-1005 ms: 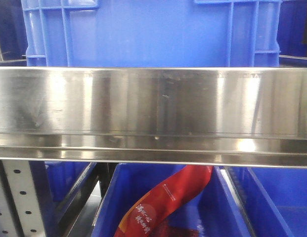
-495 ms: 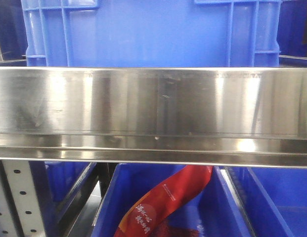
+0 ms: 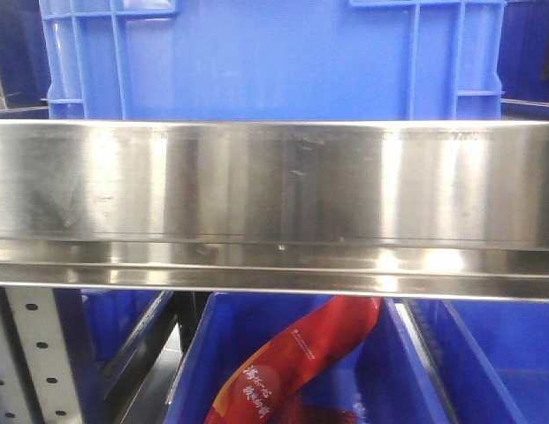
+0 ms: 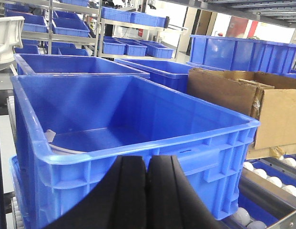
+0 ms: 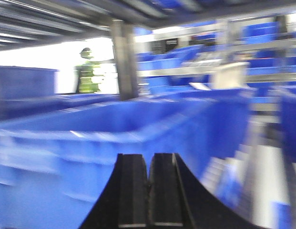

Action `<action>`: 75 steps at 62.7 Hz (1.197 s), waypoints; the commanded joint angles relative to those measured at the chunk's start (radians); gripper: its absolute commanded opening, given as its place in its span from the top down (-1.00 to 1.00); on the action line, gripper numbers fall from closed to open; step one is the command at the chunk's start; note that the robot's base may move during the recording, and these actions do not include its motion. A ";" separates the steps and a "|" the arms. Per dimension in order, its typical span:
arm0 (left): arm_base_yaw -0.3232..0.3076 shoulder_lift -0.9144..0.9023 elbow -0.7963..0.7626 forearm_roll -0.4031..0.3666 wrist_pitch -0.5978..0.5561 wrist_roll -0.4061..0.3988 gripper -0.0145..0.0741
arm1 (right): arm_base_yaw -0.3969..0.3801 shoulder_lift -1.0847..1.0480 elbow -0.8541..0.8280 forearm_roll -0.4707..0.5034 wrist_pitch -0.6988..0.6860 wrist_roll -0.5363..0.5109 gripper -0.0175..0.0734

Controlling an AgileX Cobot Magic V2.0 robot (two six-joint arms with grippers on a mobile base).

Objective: Grab PVC pipe and place in blue bin

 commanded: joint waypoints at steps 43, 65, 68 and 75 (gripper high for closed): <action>-0.007 -0.007 0.002 0.000 -0.023 0.001 0.92 | -0.213 -0.276 0.384 -0.086 -0.074 -0.007 0.98; -0.007 -0.007 0.002 0.000 -0.023 0.001 0.92 | -0.213 -0.276 0.384 -0.086 -0.076 -0.007 0.98; -0.007 -0.007 0.002 0.000 -0.023 0.001 0.92 | -0.213 -0.276 0.384 -0.086 -0.076 -0.007 0.98; -0.007 -0.007 0.002 0.000 -0.023 0.001 0.92 | -0.213 -0.276 0.384 -0.086 -0.076 -0.007 0.98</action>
